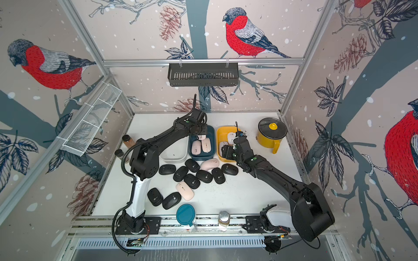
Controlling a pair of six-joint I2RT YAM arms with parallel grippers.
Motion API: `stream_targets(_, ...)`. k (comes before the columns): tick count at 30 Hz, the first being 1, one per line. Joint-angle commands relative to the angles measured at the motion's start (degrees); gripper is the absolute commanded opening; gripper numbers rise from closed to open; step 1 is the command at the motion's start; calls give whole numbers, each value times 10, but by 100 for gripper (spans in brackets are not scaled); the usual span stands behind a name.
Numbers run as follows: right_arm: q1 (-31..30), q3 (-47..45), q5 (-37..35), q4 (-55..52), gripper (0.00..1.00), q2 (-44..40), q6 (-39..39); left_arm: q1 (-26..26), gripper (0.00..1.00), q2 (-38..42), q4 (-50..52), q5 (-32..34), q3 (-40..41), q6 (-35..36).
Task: Place the mice by color into the storage box
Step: Place the mouse in the storage box.
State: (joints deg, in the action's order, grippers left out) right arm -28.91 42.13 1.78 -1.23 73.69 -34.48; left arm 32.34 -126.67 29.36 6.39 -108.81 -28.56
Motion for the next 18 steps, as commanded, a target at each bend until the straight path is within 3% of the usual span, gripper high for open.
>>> stream_targets(1,0,1,6,7,75,3,-3,-7,48,-16,5,2,-15,-1)
stream_targets(18,2,0,9,8,75,17,-6,-21,49,-79,5,-2,-42,-13)
